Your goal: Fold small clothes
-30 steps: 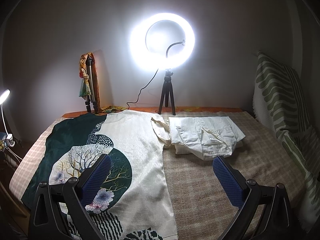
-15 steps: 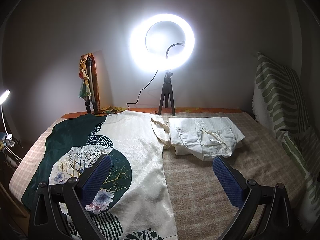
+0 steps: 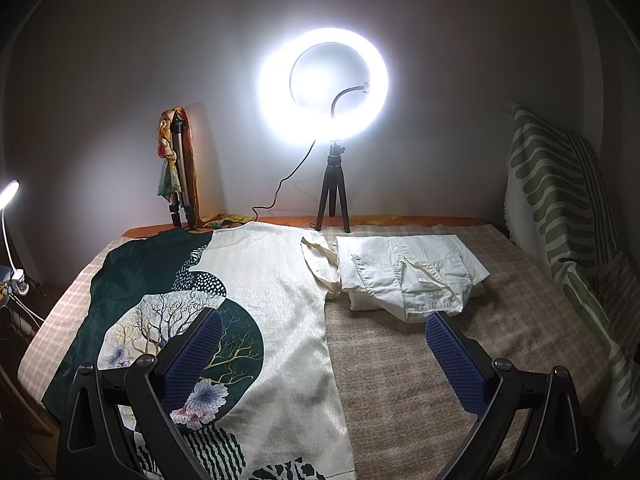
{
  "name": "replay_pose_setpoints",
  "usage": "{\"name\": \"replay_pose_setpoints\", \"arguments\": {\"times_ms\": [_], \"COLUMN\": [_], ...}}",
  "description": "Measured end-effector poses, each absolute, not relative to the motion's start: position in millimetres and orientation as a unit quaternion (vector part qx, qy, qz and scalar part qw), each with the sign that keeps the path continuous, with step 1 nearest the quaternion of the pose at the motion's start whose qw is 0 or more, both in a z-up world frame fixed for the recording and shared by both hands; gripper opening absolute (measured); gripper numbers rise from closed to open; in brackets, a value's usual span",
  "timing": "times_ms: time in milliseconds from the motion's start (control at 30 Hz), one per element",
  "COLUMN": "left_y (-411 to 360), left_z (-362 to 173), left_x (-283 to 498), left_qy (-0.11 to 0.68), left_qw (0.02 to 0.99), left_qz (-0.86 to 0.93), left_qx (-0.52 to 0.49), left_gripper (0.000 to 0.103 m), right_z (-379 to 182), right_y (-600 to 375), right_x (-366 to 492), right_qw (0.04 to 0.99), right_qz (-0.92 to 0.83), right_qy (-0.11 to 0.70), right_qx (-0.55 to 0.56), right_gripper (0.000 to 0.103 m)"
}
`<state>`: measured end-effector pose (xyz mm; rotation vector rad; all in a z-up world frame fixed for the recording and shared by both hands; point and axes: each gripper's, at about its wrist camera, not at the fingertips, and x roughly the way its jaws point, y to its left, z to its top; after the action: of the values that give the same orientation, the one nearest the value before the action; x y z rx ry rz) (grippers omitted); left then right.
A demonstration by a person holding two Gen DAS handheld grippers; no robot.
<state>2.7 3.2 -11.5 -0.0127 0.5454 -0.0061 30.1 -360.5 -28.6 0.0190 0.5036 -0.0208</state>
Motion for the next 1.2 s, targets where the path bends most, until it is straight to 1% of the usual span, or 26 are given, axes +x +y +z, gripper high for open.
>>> {"name": "replay_pose_setpoints", "arguments": {"times_ms": [367, 567, 733, 933, 1000, 1033, 1167, 1200], "left_y": [14.4, 24.8, 37.3, 63.2, 71.1, 74.2, 89.6, 92.9], "left_z": [-17.6, -34.1, -52.4, -90.9, -103.0, -107.6, -124.7, -129.2], "left_x": [4.7, 8.7, 8.6, 4.2, 2.7, 1.5, -1.4, -0.5], "left_qy": [0.282, 0.305, 0.335, 0.387, 0.405, 0.41, 0.426, 0.43], "left_qw": [0.959, 0.952, 0.942, 0.919, 0.91, 0.907, 0.895, 0.892], "left_qz": [0.003, 0.018, 0.009, 0.018, 0.022, 0.023, 0.033, 0.036], "left_qx": [-0.012, -0.005, -0.024, -0.071, -0.088, -0.095, -0.125, -0.135], "left_gripper": [0.102, 0.102, 0.102, 0.086, 0.08, 0.079, 0.065, 0.064], "right_z": [-26.5, -26.4, -20.7, -11.4, -5.2, -2.1, 5.4, 7.1], "right_y": [-360.6, -341.8, -318.6, -280.6, -259.2, -247.0, -196.8, -182.7], "right_x": [32.4, 43.9, 58.7, 90.1, 106.4, 114.7, 140.8, 148.2], "right_qw": [0.968, 0.968, 0.965, 0.951, 0.946, 0.943, 0.931, 0.926], "right_qz": [-0.007, 0.008, 0.044, 0.136, 0.164, 0.175, 0.219, 0.232], "right_qy": [0.251, 0.253, 0.257, 0.276, 0.281, 0.283, 0.291, 0.296], "right_qx": [0.01, -0.003, -0.008, 0.006, 0.004, -0.003, -0.028, -0.032], "right_gripper": [0.103, 0.103, 0.101, 0.094, 0.089, 0.088, 0.084, 0.084]}}
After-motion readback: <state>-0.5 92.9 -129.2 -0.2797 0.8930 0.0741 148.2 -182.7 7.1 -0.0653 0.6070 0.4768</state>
